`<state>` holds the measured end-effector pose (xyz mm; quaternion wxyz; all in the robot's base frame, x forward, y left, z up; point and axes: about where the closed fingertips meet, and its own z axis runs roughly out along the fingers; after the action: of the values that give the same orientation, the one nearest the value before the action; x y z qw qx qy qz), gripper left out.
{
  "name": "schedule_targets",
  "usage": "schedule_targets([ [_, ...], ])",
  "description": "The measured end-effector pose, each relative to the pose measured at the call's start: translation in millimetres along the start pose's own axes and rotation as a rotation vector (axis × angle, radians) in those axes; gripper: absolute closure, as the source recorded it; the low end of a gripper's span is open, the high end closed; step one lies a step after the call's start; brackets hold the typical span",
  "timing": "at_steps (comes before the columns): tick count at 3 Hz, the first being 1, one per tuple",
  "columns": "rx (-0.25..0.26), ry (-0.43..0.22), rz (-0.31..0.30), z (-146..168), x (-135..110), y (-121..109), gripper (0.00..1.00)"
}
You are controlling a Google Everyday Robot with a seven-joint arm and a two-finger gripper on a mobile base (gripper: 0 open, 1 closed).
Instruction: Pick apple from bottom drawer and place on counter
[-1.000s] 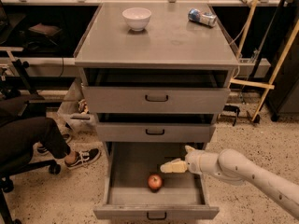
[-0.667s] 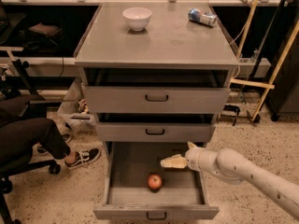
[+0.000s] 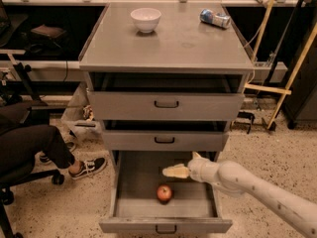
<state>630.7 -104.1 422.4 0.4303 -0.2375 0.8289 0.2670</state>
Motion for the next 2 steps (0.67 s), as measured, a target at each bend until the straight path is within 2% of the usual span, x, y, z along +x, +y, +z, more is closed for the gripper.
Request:
schedule_targets([
  [1, 0.095, -0.050, -0.010, 52, 21, -16, 0.00],
  [2, 0.255, -0.112, -0.063, 82, 28, -54, 0.00],
])
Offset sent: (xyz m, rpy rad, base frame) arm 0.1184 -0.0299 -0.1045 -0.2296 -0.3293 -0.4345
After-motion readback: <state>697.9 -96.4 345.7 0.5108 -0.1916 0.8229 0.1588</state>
